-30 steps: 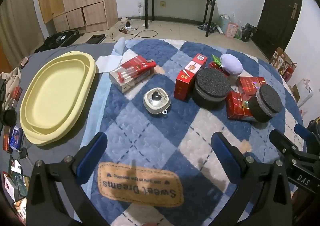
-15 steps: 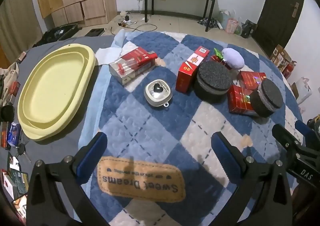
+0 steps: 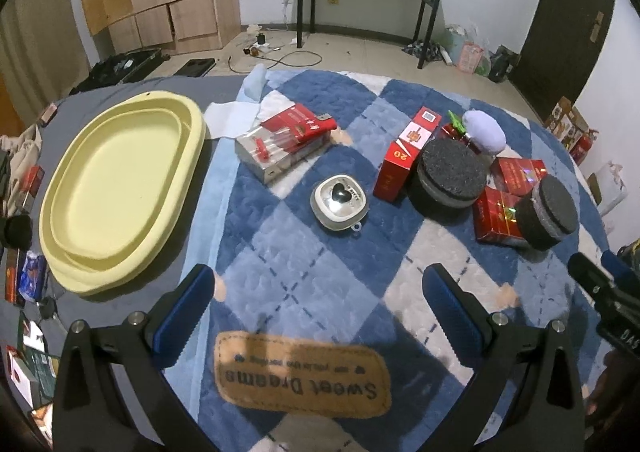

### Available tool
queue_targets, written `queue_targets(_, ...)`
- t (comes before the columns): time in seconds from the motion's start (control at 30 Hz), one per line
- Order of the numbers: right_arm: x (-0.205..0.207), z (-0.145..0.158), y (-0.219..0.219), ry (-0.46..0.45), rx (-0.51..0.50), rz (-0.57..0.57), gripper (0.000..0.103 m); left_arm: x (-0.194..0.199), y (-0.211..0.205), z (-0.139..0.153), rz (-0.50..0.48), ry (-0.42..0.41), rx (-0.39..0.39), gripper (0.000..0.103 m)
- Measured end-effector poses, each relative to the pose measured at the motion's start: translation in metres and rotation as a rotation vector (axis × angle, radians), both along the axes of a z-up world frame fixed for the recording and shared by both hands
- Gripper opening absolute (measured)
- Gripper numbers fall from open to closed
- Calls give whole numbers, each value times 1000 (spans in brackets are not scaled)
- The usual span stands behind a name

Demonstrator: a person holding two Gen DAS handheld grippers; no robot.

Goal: Organize rigid objects
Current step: 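Grasp the silver timer with the left gripper while the right grasps a black puck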

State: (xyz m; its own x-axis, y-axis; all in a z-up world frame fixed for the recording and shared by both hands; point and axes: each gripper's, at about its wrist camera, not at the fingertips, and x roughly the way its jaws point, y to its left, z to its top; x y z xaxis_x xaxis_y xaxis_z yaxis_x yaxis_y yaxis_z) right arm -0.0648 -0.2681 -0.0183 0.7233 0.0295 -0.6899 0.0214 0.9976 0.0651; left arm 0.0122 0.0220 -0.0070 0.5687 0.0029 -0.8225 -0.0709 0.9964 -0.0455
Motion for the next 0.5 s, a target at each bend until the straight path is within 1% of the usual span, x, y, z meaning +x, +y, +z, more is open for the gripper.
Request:
queue_targets(0.17, 10, 0, -10, -6, 17, -39, 103, 15, -11, -8, -31, 9, 1, 103)
queue_targets(0.23, 18, 0, -11, -3, 13, -47, 103, 20, -12, -10, -28, 9, 2, 103)
queue_targets(0.33, 29, -5, -16, 9, 31, -67, 103, 32, -9, -18, 23, 31, -29, 103)
queue_targets(0.4, 36, -12, -18, 29, 61, -77, 103, 41, -6, -24, 64, 39, -50, 103)
queue_targets(0.5, 45, -20, -14, 38, 61, -67, 103, 54, -4, -33, 102, 42, -67, 102)
